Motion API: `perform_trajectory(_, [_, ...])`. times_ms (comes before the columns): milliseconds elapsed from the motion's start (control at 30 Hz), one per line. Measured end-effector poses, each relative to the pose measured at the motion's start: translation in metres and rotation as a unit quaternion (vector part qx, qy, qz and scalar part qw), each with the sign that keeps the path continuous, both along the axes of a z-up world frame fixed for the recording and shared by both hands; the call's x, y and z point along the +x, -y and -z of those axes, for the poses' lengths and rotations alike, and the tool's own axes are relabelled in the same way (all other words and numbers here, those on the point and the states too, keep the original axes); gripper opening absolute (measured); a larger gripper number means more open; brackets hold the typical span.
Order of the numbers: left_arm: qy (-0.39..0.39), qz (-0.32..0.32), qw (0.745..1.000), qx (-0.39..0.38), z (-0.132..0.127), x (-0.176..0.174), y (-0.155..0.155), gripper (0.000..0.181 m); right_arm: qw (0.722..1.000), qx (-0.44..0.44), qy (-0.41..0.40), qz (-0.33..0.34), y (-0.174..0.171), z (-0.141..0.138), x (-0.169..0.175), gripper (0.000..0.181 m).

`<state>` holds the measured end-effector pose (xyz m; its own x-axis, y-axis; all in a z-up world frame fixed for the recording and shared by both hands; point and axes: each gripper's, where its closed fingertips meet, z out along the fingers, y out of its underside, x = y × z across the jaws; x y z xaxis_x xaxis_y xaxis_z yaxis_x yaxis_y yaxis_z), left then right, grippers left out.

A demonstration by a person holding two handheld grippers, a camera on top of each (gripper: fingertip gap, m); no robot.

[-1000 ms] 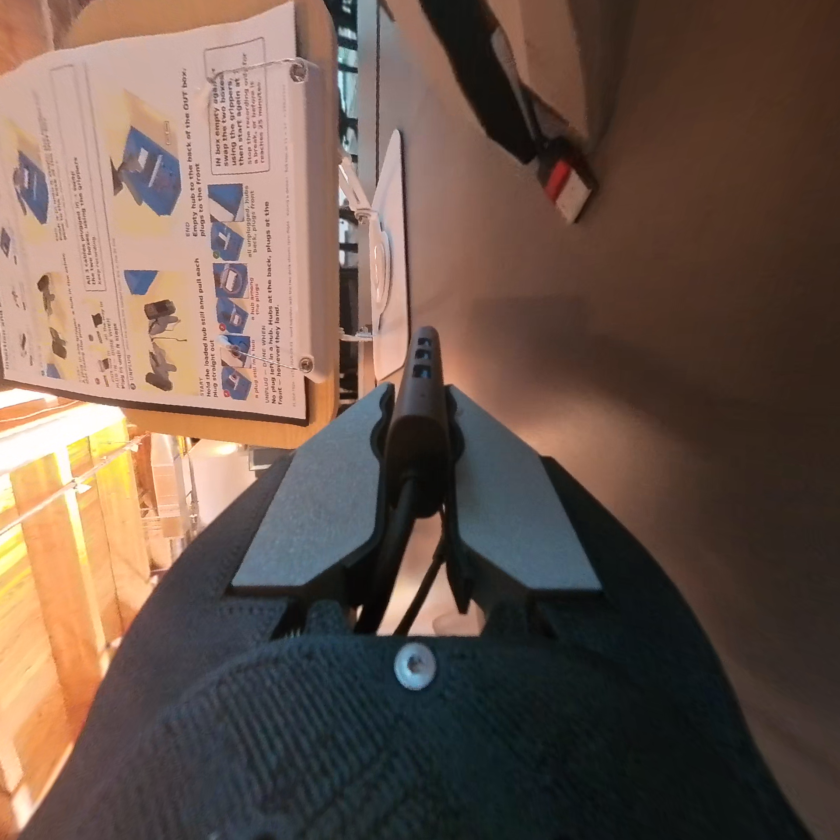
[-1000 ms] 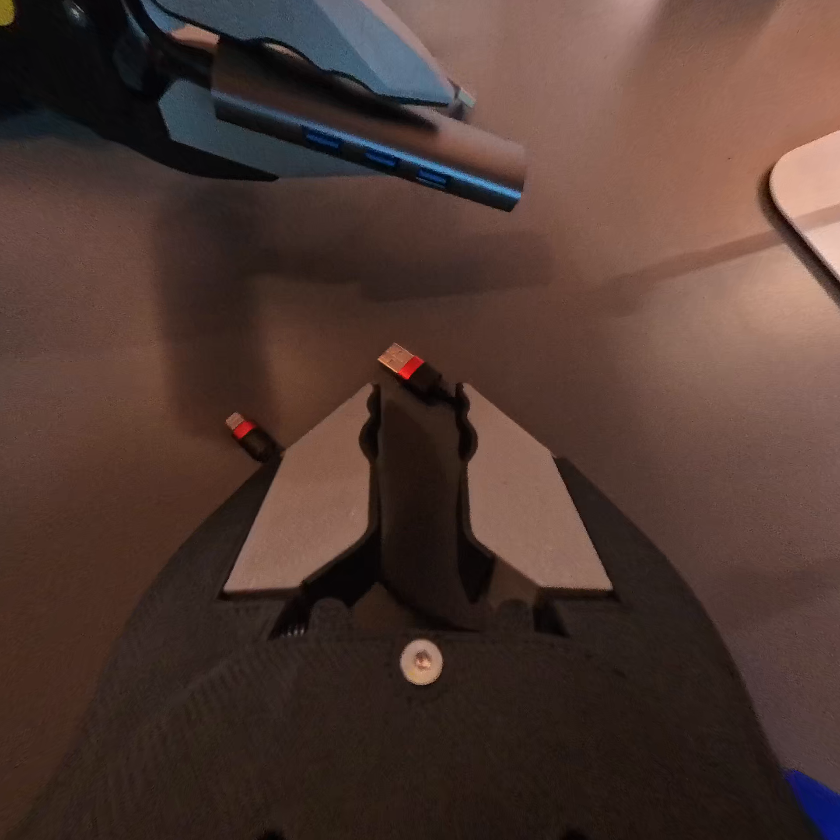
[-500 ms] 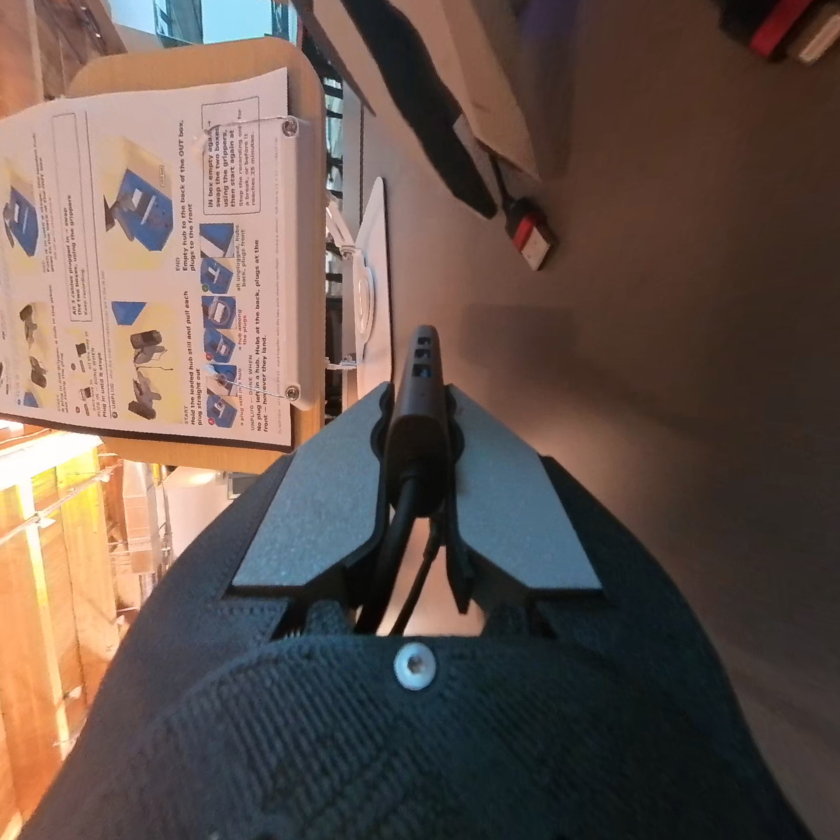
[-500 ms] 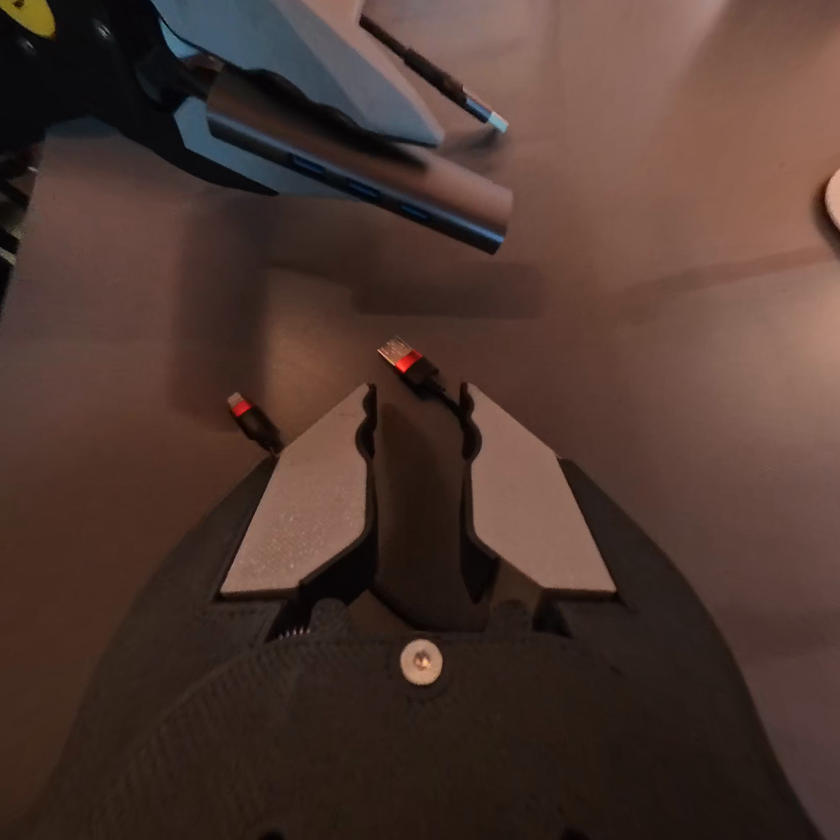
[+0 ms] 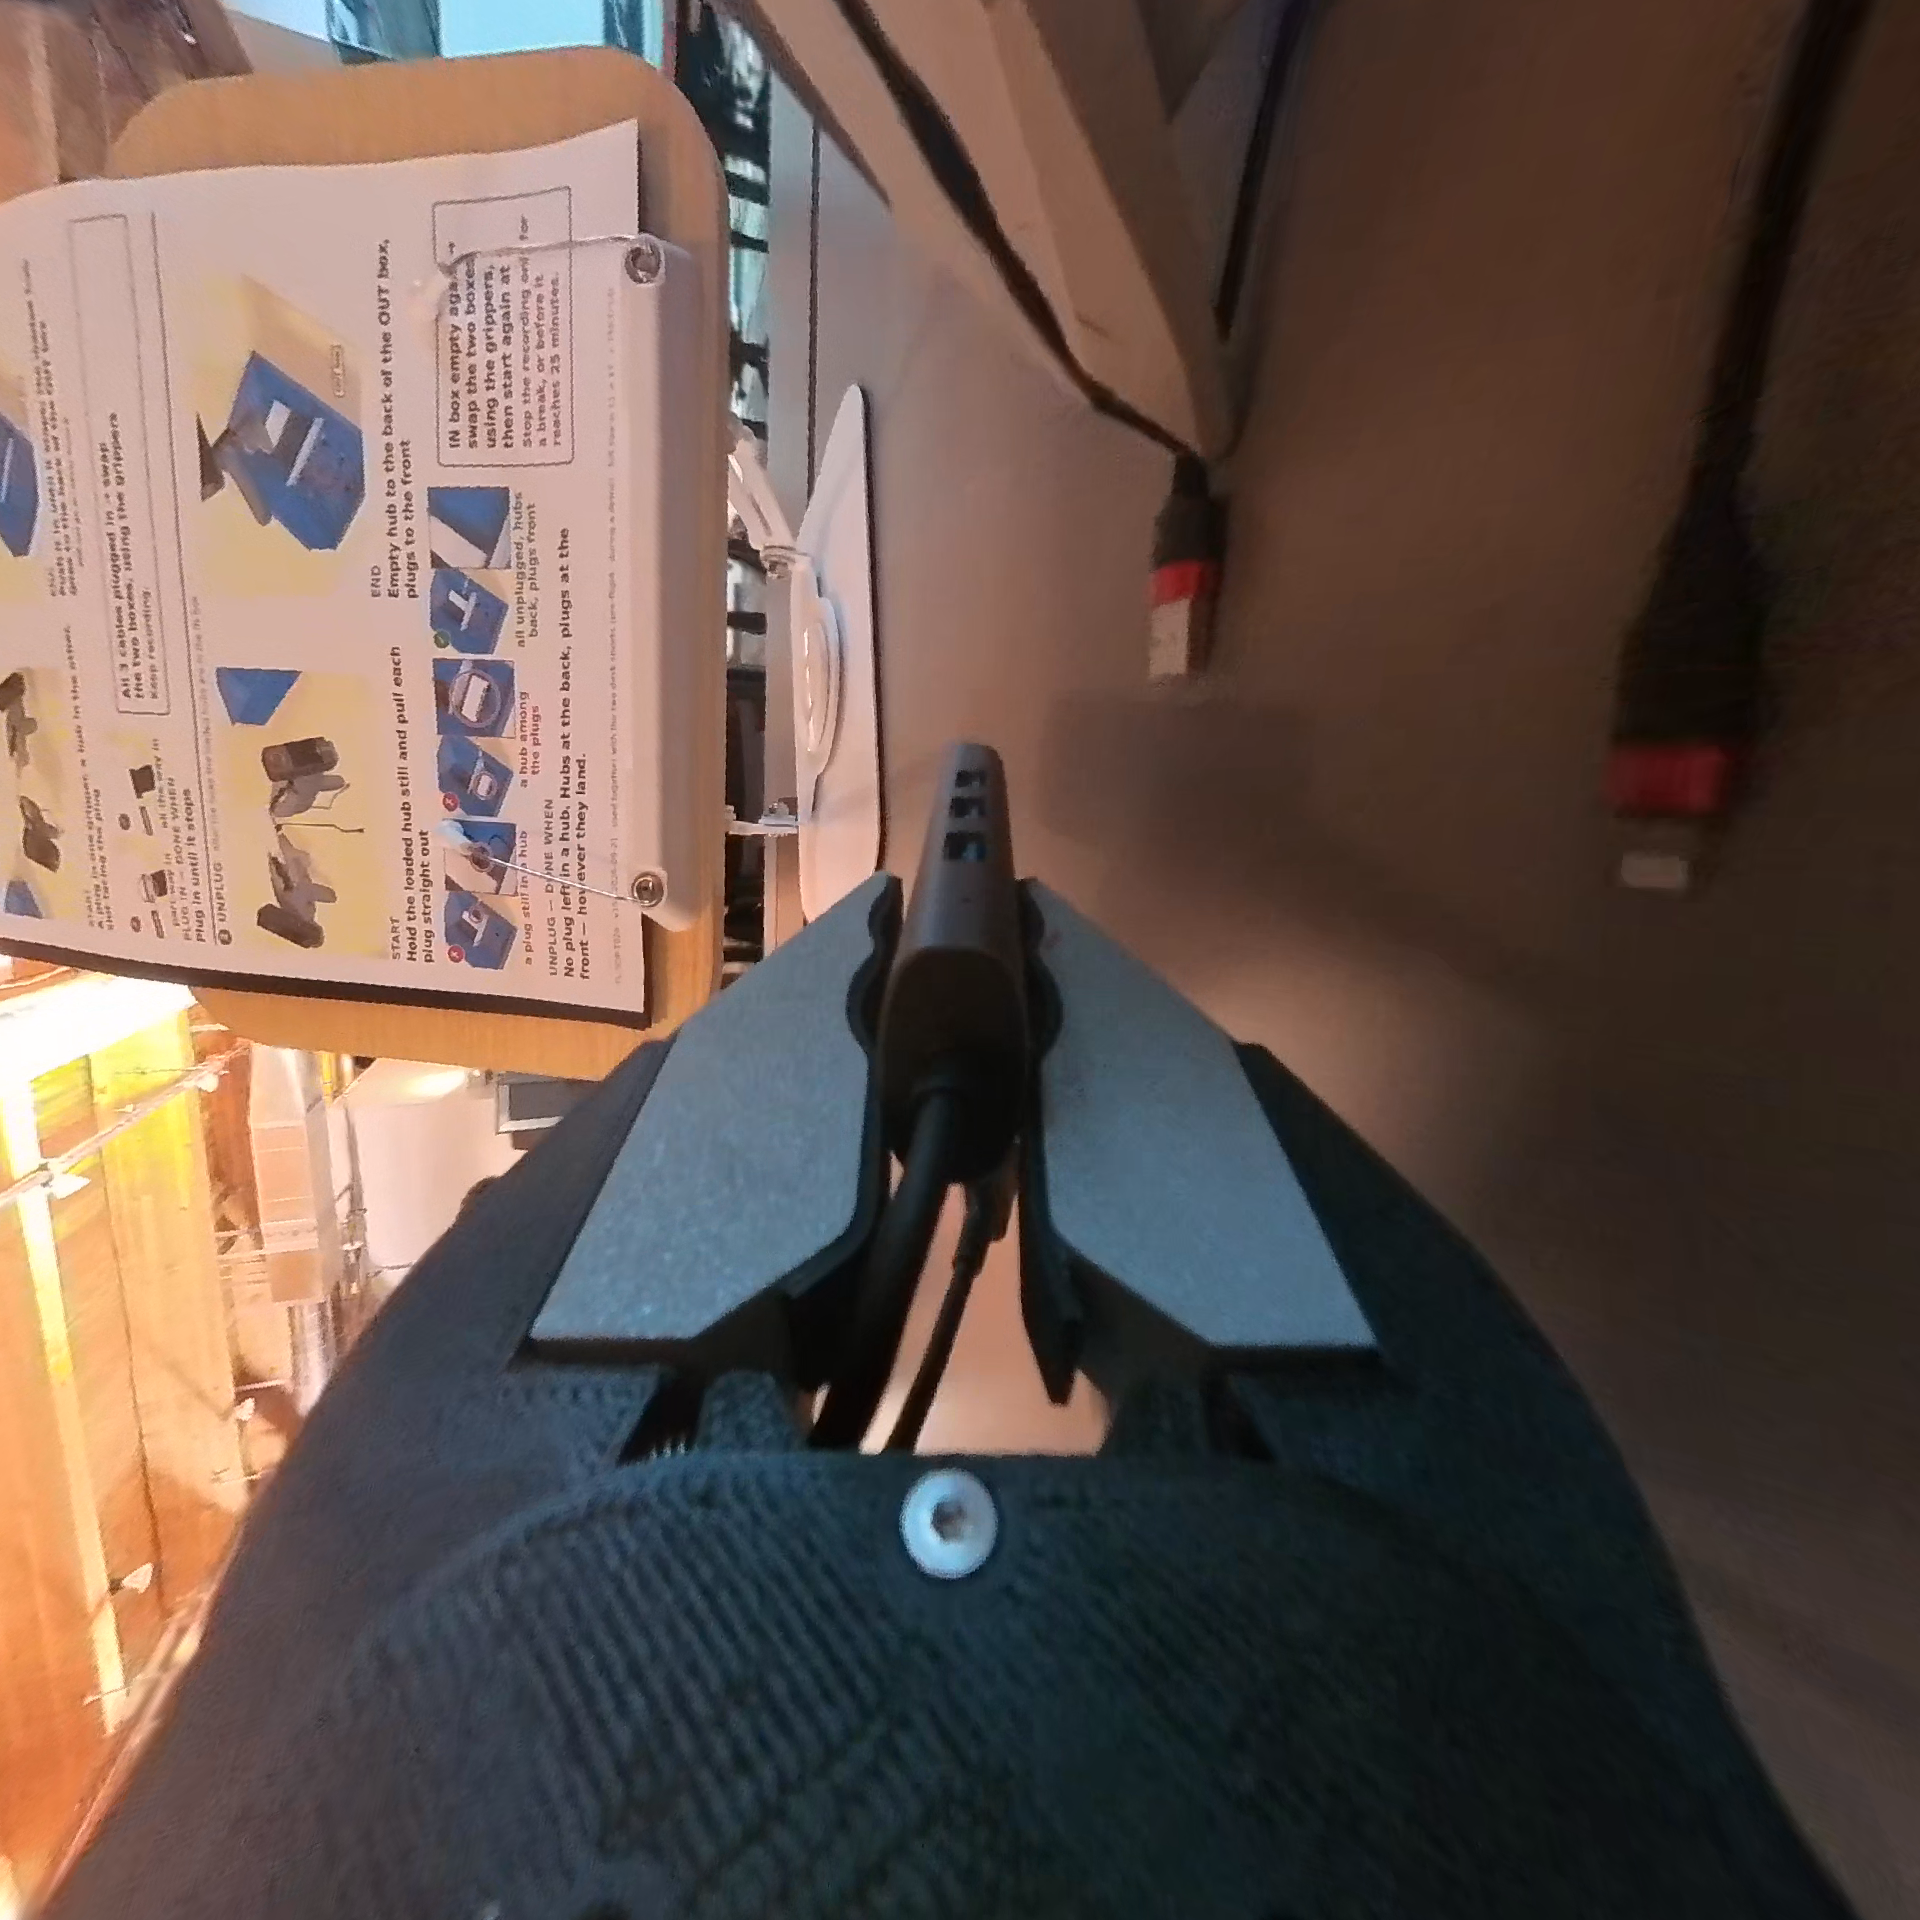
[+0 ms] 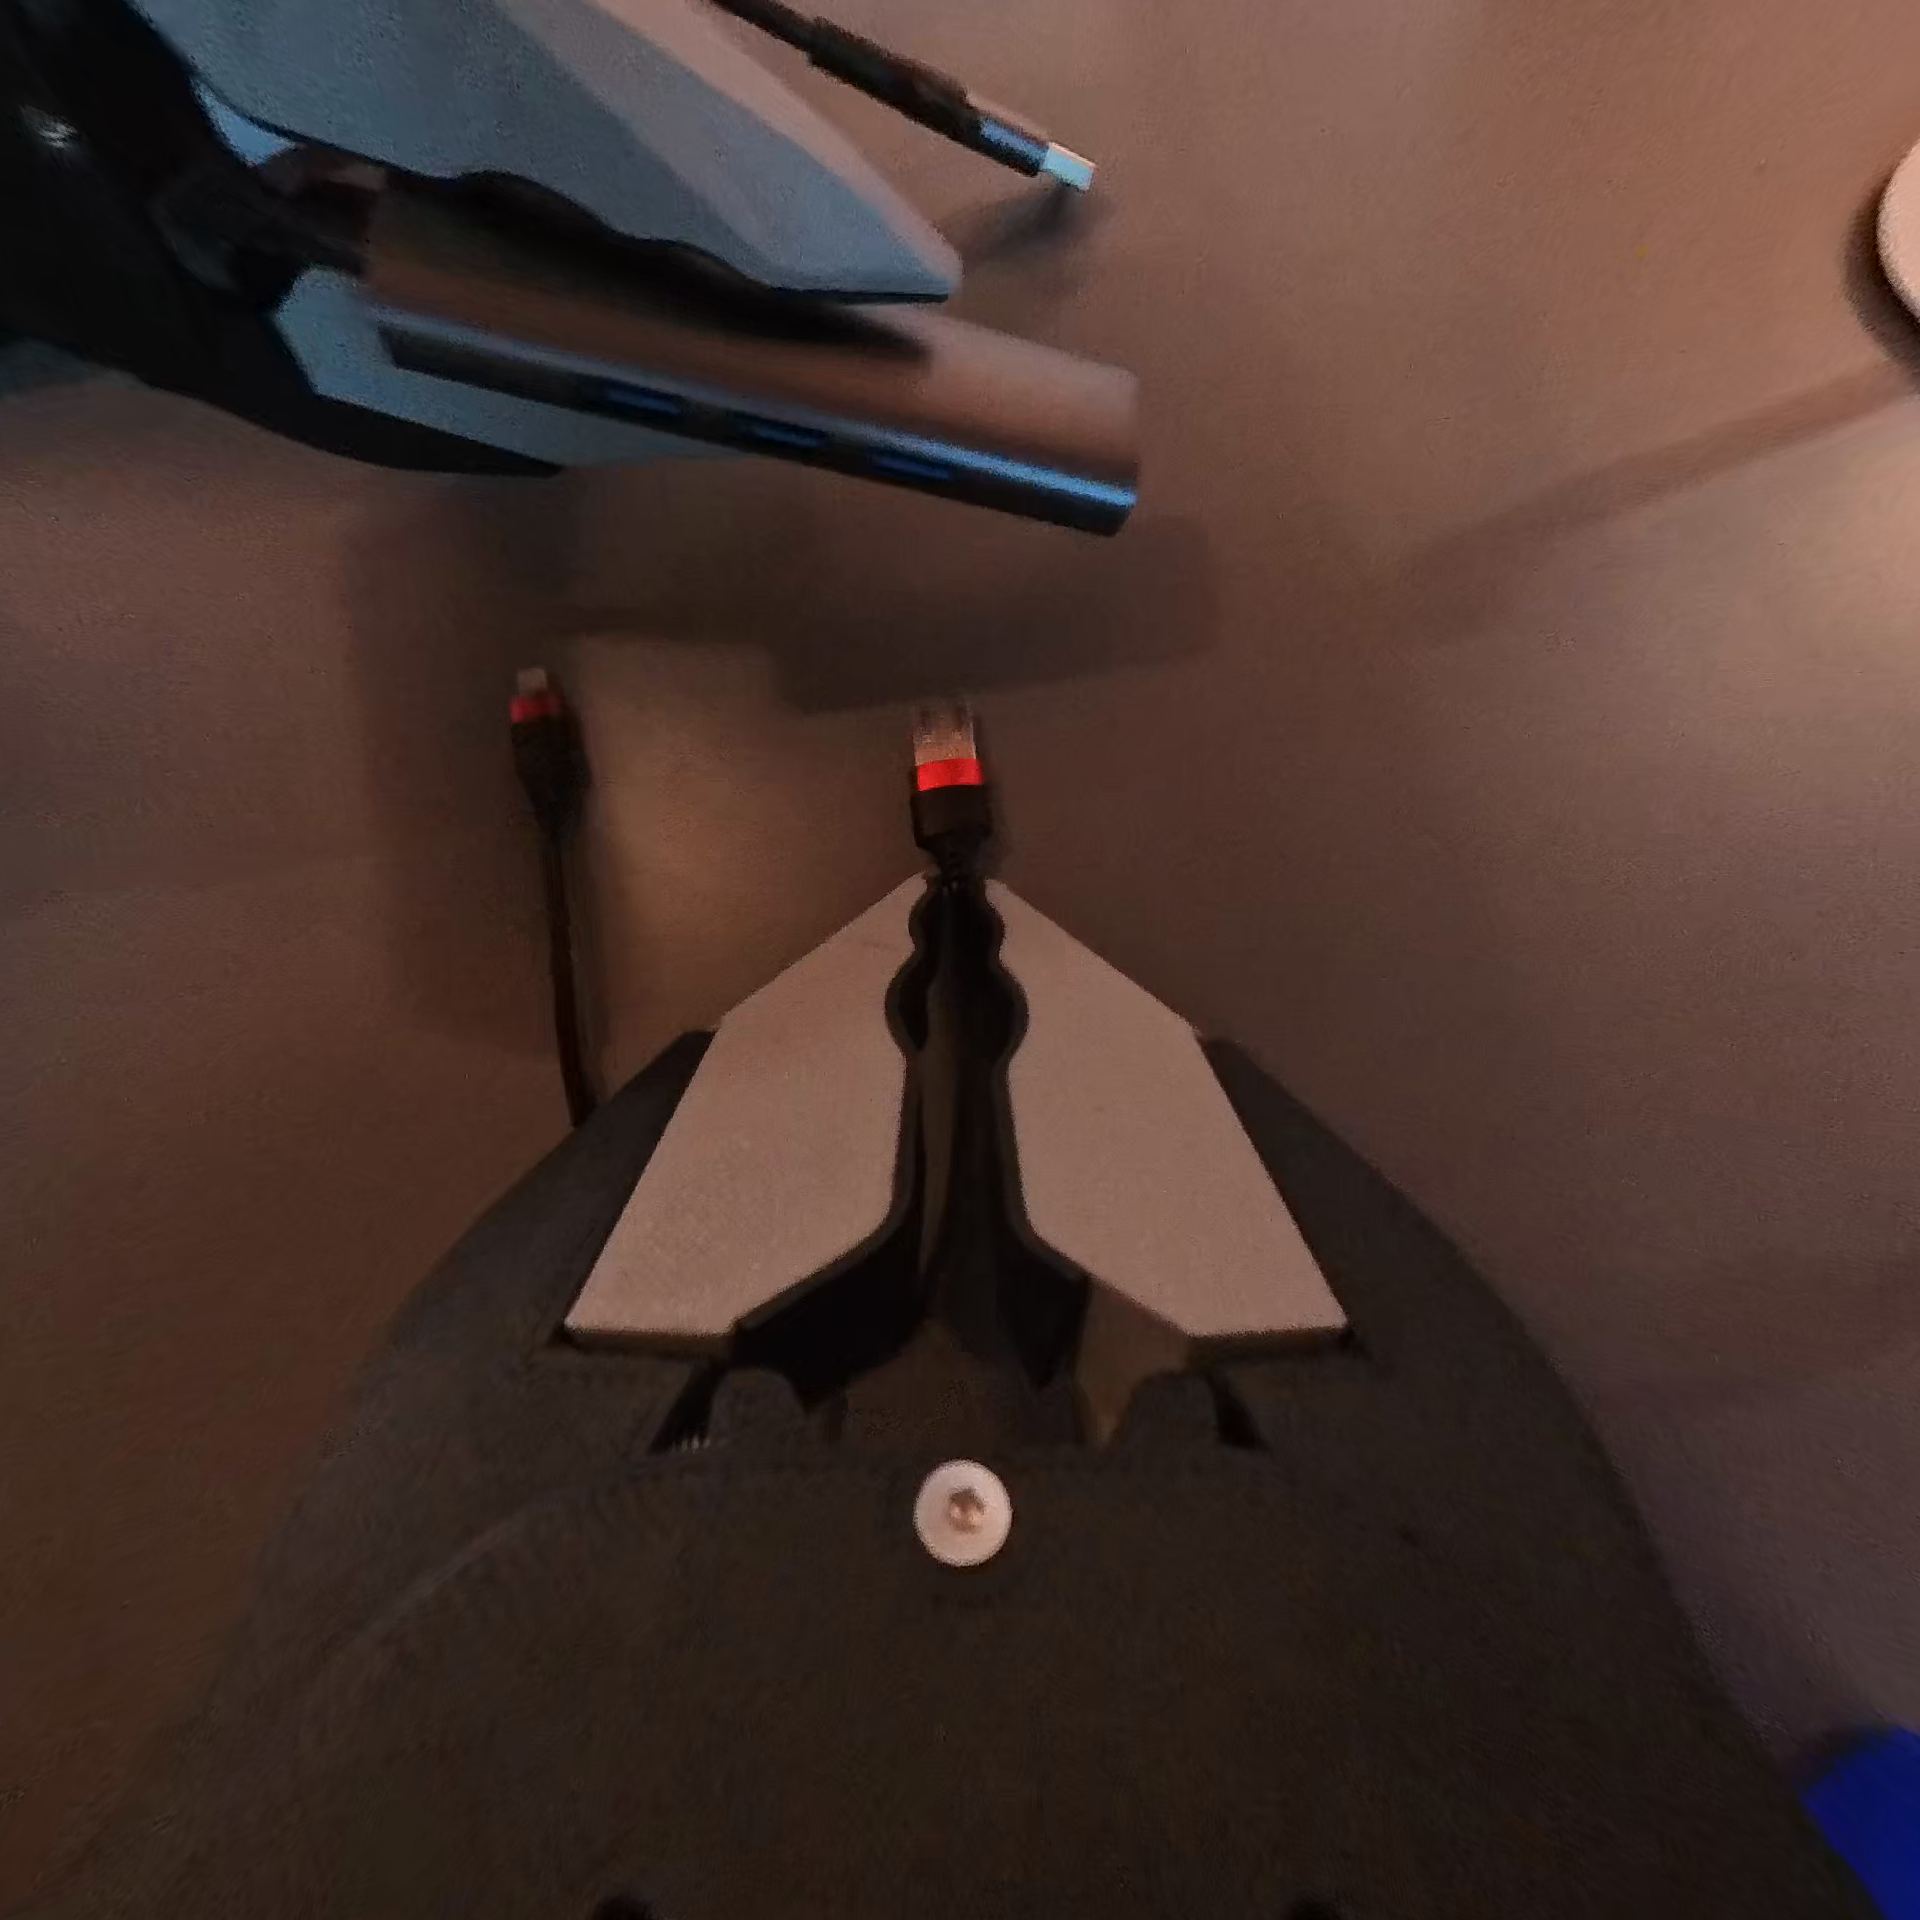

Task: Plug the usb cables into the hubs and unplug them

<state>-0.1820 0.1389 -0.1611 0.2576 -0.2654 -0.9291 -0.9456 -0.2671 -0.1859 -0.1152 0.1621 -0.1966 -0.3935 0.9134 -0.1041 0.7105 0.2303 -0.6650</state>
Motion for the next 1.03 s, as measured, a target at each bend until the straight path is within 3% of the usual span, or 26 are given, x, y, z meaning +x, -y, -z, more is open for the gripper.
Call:
perform_trajectory(133, [-0.022,-0.008,1.0,-0.005,0.004,-0.002,-0.002,0.018,1.0,0.015,-0.015,-0.002,0.0,0.001,0.001,0.002])
perform_trajectory(300, [-0.025,-0.01,1.0,0.002,0.001,-0.003,-0.002,0.019,0.999,0.014,-0.042,-0.004,0.001,-0.004,-0.005,0.025])
perform_trajectory(433, [-0.027,-0.013,1.0,0.005,0.0,-0.004,-0.001,0.019,0.997,0.054,-0.059,-0.023,0.003,0.001,-0.009,0.022])
perform_trajectory(667, [-0.073,-0.024,0.997,0.021,-0.005,-0.007,-0.004,0.018,0.997,0.035,-0.061,-0.015,0.005,-0.001,-0.012,0.013])
perform_trajectory(867, [-0.154,-0.04,0.985,0.069,-0.02,-0.005,-0.01,0.018,0.992,-0.036,-0.119,0.007,0.019,-0.041,-0.016,0.012])
perform_trajectory(1033, [-0.157,-0.05,0.983,0.08,-0.025,-0.007,-0.01,0.018,0.989,-0.009,-0.145,0.0,0.029,-0.055,-0.015,0.012])
